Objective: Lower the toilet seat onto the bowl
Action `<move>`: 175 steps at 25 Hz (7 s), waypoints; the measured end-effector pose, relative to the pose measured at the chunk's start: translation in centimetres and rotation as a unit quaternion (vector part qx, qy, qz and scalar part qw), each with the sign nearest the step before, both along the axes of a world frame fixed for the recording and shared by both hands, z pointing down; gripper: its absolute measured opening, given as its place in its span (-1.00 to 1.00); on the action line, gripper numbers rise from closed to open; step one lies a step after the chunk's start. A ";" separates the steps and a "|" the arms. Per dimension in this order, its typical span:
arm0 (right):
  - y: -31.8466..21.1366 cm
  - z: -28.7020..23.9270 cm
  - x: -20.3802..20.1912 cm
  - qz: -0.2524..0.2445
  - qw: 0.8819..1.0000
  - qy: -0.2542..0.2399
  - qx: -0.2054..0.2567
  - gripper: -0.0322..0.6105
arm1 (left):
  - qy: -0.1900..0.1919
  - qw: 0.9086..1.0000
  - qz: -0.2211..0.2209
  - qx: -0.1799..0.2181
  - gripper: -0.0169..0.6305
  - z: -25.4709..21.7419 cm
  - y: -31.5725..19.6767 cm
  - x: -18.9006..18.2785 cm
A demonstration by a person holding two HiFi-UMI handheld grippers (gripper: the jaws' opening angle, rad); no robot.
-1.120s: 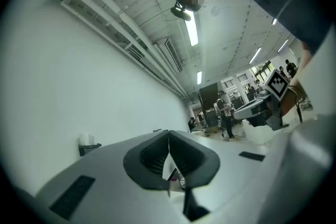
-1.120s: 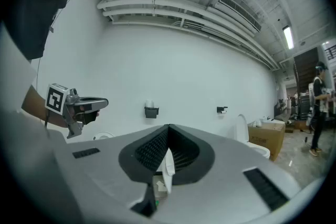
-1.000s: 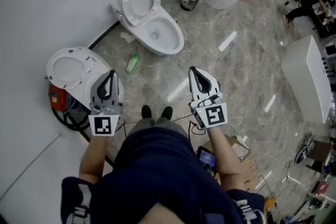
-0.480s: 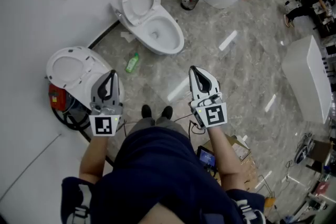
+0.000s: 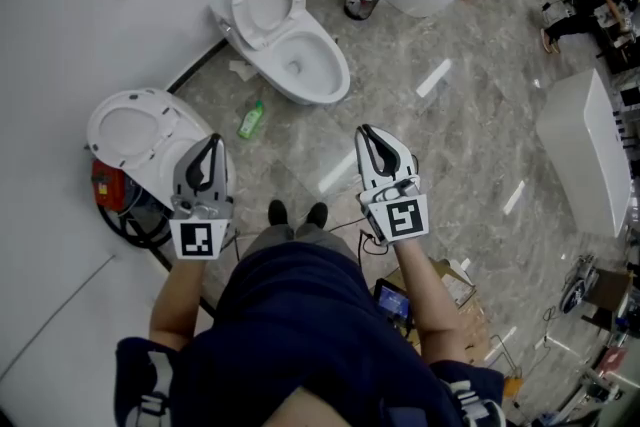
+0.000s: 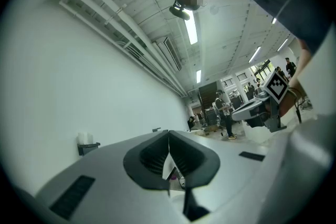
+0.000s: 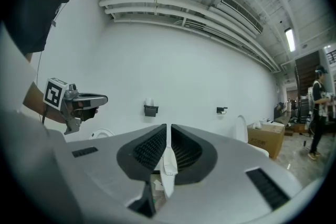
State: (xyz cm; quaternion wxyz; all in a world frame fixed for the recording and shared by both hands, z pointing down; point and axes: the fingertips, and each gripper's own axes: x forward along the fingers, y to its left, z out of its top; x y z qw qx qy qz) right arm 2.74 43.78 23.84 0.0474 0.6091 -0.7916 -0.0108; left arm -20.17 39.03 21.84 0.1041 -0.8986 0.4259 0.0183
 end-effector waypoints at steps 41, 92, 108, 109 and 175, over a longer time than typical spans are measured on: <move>-3.4 1.6 5.0 -0.082 0.996 0.009 -0.020 0.15 | -0.022 0.998 -0.049 -0.011 -0.87 0.1 0.6 4.1; -57.0 11.7 -7.1 -0.123 0.977 -0.125 -0.124 0.15 | -0.035 0.995 -0.070 -0.066 -0.87 6.1 -35.9 -6.0; -67.6 19.6 -6.9 -0.105 0.910 -0.337 -0.215 0.14 | -0.067 0.984 -0.128 -0.104 -0.87 8.5 -38.8 -5.9; -68.1 20.1 -6.9 -0.101 0.906 -0.347 -0.219 0.14 | -0.068 0.983 -0.131 -0.107 -0.87 8.6 -38.9 -6.1; -81.9 35.0 -6.7 0.176 0.755 -0.509 -0.375 -0.43 | -0.078 0.964 -0.189 -0.170 -0.87 13.7 -41.5 -11.9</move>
